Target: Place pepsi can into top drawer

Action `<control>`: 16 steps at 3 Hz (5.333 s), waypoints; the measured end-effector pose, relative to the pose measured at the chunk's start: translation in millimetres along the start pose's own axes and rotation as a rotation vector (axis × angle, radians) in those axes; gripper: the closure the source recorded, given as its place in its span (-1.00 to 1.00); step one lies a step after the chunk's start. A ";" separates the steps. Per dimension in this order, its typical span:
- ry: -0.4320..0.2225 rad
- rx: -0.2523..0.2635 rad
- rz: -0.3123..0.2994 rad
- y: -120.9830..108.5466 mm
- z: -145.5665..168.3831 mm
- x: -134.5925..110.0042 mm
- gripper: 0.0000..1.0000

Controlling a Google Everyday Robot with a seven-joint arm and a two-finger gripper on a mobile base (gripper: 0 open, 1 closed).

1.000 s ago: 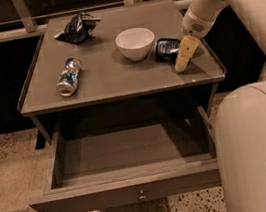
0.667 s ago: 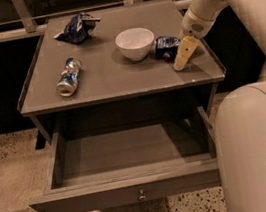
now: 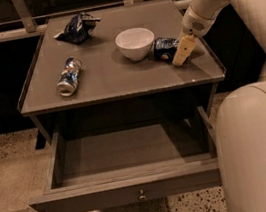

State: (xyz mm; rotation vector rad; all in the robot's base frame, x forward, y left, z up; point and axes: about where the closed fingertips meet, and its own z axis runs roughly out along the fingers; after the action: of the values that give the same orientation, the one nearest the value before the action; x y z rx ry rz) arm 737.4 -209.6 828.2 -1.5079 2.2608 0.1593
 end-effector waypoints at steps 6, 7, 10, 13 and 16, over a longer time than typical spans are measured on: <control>-0.242 -0.075 0.032 70.7 -76.0 20.6 1.00; -0.330 -0.178 0.081 112.5 -80.8 28.0 1.00; -0.368 0.048 0.077 159.3 -128.7 45.2 1.00; -0.359 -0.157 0.305 208.4 -35.2 134.6 1.00; -0.291 -0.371 0.387 206.8 59.0 128.1 1.00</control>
Offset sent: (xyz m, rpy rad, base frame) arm 0.0000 0.0000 0.0000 0.0000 0.0000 0.0000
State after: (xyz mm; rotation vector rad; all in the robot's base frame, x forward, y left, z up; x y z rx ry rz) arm 524.8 -216.5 696.1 -1.0927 2.3358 0.8924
